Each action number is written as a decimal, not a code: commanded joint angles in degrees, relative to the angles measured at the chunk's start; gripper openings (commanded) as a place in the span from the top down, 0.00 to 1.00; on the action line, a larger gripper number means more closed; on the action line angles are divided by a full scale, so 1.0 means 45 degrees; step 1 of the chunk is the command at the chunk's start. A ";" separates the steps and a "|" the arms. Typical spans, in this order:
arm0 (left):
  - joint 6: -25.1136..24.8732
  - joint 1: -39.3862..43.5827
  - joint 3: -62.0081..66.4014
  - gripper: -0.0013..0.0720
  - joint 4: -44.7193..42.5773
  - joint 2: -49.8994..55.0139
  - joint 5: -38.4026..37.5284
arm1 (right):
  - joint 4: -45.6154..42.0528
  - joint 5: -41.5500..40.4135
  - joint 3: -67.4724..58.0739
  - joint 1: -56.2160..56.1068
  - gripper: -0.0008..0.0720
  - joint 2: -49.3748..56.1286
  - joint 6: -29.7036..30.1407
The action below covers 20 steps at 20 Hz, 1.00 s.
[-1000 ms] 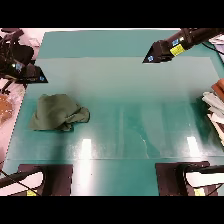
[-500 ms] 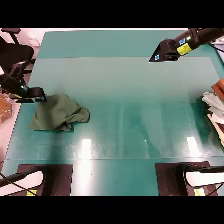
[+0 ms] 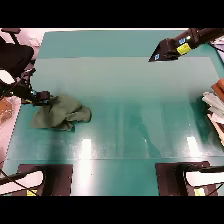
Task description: Fold the shirts.
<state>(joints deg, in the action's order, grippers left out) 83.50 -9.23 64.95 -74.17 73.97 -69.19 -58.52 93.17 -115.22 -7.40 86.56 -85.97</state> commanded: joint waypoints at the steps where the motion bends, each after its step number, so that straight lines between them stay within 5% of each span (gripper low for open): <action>1: -0.0952 0.0019 0.0855 0.94 0.3410 -0.0029 -0.0238 | -0.0005 0.0058 -0.0010 0.0010 0.56 -0.0005 -0.0029; 6: -0.2973 0.0452 0.4303 0.94 1.1147 -0.0024 -0.0709 | -0.1190 -0.0248 -0.0005 0.0262 0.56 -0.0340 -0.0899; 9: -0.3541 0.1933 0.6479 0.94 1.2818 -0.0024 0.0068 | -0.4609 -0.0364 -0.0005 0.0262 0.56 -0.1088 -0.1666; 15: -0.5027 0.5906 0.7728 0.94 1.2002 0.0029 0.1826 | -0.8306 0.0214 -0.0005 0.0262 0.56 -0.1943 -0.1807; 20: -0.4201 0.7868 0.7237 0.94 0.5056 0.0073 0.0233 | -0.8704 0.0447 0.1253 0.0262 0.56 -0.2297 -0.1972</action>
<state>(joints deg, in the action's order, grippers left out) 63.22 21.43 98.41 -34.44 74.15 -64.73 -94.61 94.76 -113.03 -6.24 77.54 -93.95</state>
